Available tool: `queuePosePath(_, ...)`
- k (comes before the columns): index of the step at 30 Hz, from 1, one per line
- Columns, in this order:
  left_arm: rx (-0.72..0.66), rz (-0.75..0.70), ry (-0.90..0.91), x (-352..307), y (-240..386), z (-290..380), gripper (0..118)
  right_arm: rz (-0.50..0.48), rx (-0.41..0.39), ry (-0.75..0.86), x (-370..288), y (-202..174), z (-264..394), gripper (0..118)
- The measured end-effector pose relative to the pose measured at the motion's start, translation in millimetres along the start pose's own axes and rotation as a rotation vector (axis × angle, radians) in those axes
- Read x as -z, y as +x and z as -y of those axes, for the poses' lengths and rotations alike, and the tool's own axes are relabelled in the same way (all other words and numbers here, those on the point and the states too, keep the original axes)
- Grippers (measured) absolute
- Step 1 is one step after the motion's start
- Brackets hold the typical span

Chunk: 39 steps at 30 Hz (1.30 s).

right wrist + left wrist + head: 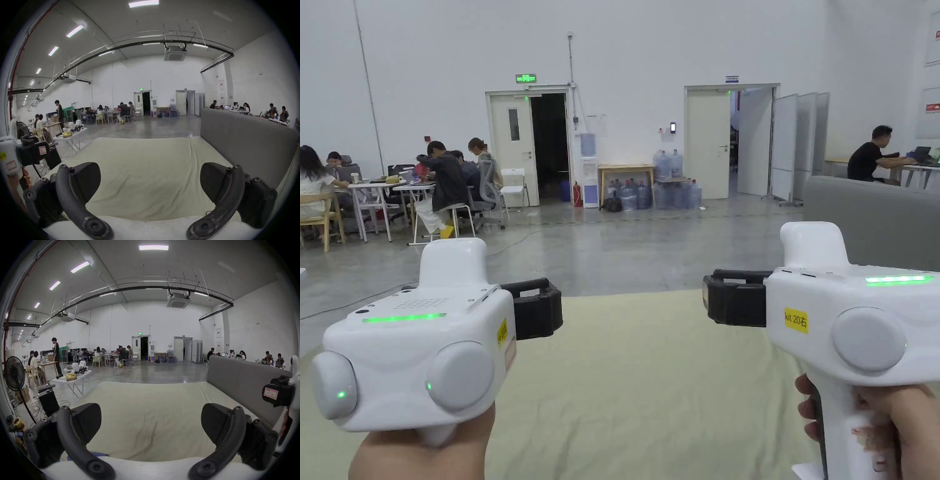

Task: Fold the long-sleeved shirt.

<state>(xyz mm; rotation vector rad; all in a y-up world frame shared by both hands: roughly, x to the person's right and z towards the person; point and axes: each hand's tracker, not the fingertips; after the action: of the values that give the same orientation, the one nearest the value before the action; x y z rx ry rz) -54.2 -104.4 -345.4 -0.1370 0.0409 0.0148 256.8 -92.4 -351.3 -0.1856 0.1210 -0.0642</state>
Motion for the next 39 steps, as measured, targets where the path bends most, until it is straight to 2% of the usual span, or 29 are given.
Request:
queuePosePath(4,-0.003,0.011,0.002,-4.3,2.4,-0.4,118,0.004,-0.018,0.011,-1.4,-2.5,0.0,118)
queuePosePath(7,-0.006,0.025,0.005,-7.4,4.1,-0.5,118,-0.023,0.003,0.013,-2.3,1.0,-0.1,118)
queuePosePath(39,0.012,0.055,0.016,-19.6,12.8,-10.0,118,0.006,0.007,0.025,-8.3,0.5,-3.9,118)
